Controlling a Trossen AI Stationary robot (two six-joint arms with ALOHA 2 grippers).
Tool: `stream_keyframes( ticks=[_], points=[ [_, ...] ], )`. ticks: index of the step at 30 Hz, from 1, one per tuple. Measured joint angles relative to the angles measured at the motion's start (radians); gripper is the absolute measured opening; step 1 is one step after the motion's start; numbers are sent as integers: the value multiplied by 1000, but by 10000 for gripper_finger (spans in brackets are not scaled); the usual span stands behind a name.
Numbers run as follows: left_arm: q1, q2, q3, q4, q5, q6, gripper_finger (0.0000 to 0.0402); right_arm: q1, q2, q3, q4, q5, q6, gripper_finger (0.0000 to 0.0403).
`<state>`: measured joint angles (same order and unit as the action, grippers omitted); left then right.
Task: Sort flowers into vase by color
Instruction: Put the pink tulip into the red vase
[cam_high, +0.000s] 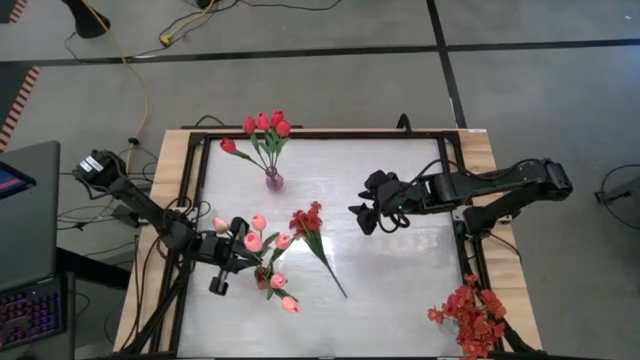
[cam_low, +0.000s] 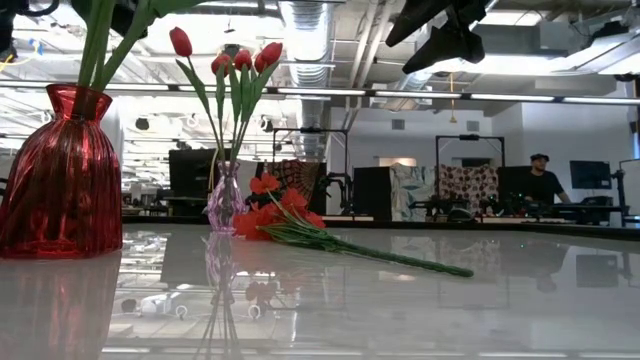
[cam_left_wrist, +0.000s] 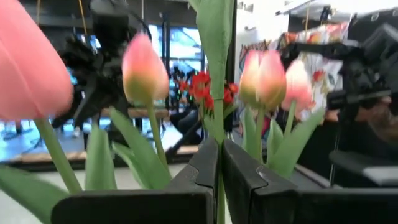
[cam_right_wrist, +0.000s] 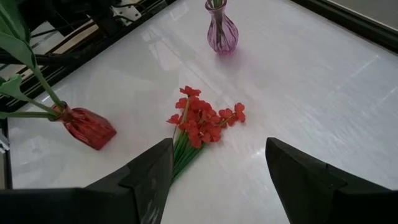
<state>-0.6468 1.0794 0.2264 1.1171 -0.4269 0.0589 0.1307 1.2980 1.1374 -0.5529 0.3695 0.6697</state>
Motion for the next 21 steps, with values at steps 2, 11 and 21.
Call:
stream_keyframes(
  ticks=[2,11,21],
  points=[
    [0,0,0,-38,-1,-16,0,0,0,0,0,0,0,282],
    [0,0,0,-134,14,-44,0,0,0,0,0,0,0,282],
    [0,0,0,-177,23,-6,8,0,0,0,0,0,1,282]
  ],
)
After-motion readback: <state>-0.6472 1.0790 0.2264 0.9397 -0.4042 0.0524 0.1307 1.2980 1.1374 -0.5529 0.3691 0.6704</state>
